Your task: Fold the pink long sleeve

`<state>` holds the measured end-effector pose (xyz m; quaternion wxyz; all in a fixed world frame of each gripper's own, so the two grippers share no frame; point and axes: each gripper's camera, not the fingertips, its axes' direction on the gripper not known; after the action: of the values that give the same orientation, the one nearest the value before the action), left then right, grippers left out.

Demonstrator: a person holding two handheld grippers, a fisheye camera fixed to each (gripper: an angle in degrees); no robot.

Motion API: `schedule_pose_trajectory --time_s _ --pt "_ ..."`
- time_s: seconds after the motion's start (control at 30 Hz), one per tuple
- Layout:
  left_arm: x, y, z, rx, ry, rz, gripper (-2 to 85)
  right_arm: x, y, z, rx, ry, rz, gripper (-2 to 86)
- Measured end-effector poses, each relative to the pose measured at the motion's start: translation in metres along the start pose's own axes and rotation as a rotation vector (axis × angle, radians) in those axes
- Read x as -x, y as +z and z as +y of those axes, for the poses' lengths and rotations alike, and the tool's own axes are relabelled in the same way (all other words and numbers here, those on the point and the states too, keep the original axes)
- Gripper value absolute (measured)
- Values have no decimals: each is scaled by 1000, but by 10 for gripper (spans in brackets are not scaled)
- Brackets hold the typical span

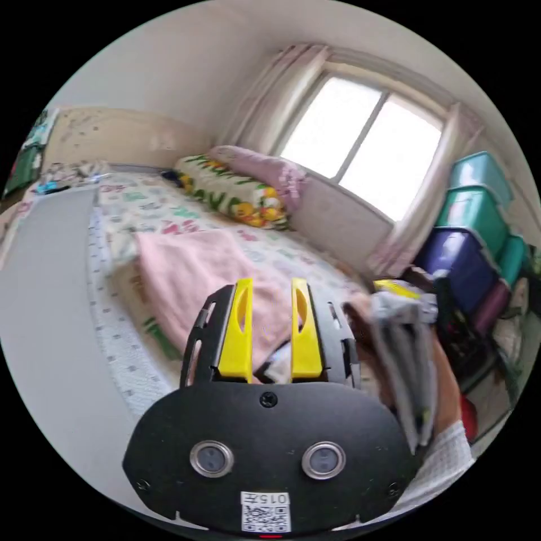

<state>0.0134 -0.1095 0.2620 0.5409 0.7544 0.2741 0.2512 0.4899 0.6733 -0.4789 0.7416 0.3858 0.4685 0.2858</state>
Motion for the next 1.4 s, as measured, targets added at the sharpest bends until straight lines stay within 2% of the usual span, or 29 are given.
schedule_pose_trajectory --time_s 0.1,0.27,0.33,0.4,0.43,0.47,0.5,0.57,0.7,0.77,0.87,0.97,1.13,1.23,1.33,1.4 --pt "67 66 3 162 -93 -75 182 10 8 -3 6 15 -36 -10" --pt "144 127 16 177 -284 27 208 41 14 -5 -9 -13 18 -10" --pt "156 132 24 133 -321 45 206 48 19 -5 -8 -9 15 -10" --pt "159 137 30 125 -289 51 184 58 24 -5 -10 -7 23 -10" --pt "159 139 33 123 -269 115 173 61 25 -5 -10 -8 28 -10" --pt "168 146 43 100 -350 269 136 67 27 -4 -10 -11 38 -10" --pt "172 145 54 46 -396 309 85 72 27 -3 -13 -11 50 -10" --pt "170 136 59 -17 -376 323 64 79 27 1 -23 -5 76 -10" --pt "173 83 59 -137 -392 500 53 94 26 12 -51 19 141 -10" --pt "160 49 56 -178 -362 520 49 99 27 15 -54 21 159 -10" --pt "144 -27 55 -216 -277 499 46 108 29 19 -55 14 186 -10" --pt "128 -124 81 -210 -89 421 42 115 33 23 -52 8 197 -10" --pt "130 -291 213 -222 68 325 38 128 36 26 -28 -45 238 -10" --pt "139 -355 320 -98 68 334 40 127 18 25 -11 -55 253 -10" --pt "122 -375 413 83 71 279 49 123 -48 25 -175 -6 211 -10" --pt "120 -394 463 44 65 352 54 135 -128 29 -363 4 101 -10"
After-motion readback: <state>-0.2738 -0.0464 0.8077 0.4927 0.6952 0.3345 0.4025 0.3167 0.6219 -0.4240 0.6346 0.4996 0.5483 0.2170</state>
